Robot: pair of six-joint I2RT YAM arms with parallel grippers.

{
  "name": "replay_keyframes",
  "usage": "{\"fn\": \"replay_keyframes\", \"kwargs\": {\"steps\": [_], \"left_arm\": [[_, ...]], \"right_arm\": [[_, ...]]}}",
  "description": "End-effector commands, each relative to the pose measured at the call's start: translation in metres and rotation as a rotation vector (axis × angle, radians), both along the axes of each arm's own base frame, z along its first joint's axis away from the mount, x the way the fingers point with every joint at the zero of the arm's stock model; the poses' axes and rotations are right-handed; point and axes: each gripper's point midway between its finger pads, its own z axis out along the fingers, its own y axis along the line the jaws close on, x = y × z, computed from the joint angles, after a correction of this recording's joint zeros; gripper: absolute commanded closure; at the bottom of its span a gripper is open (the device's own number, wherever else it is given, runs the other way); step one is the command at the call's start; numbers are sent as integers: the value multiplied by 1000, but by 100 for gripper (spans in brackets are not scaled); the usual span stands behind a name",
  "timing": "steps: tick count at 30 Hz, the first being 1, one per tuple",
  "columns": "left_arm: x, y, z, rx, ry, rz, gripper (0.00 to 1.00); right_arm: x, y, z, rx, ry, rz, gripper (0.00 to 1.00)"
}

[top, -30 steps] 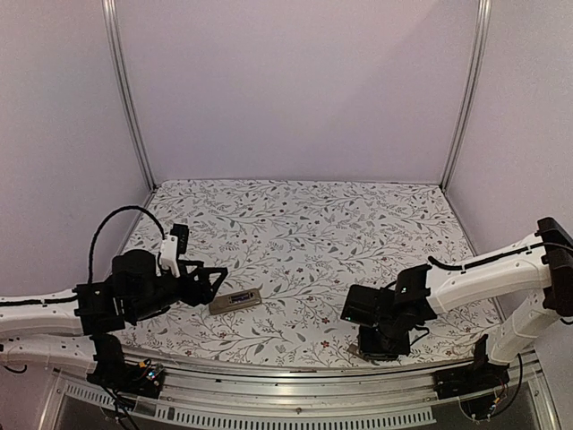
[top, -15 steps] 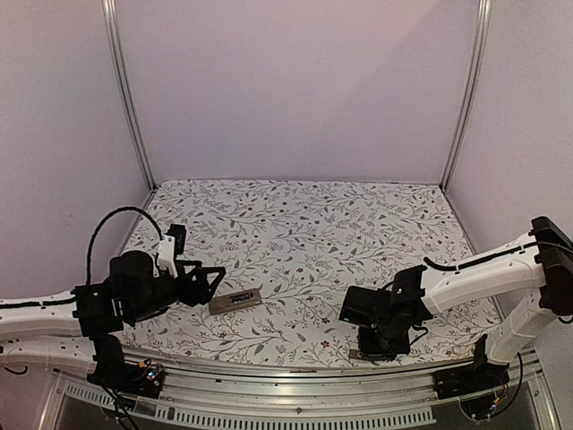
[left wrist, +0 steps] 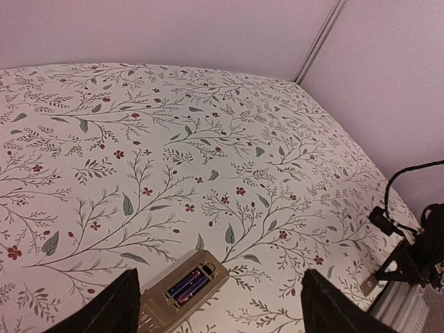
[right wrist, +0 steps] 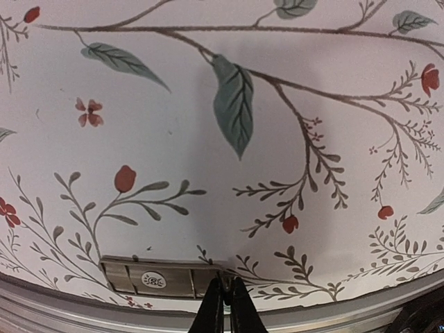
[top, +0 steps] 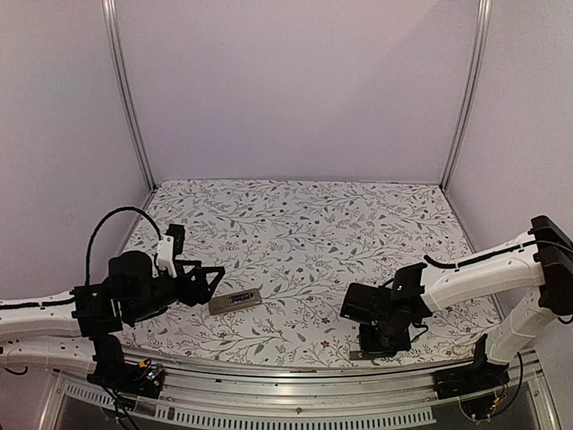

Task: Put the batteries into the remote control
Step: Pick up the battery cover at the center of the board.

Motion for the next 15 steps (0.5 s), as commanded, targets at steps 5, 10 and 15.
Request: {"fn": "replay_keyframes", "kwargs": {"steps": [5, 10, 15], "left_arm": [[-4, 0, -4, 26, -2, -14, 21], [-5, -3, 1, 18, -9, -26, 21], [-8, -10, 15, 17, -29, -60, 22]], "right_arm": [[3, -7, -10, -47, -4, 24, 100], [15, -4, 4, -63, -58, 42, 100], [55, 21, 60, -30, -260, 130, 100]]}}
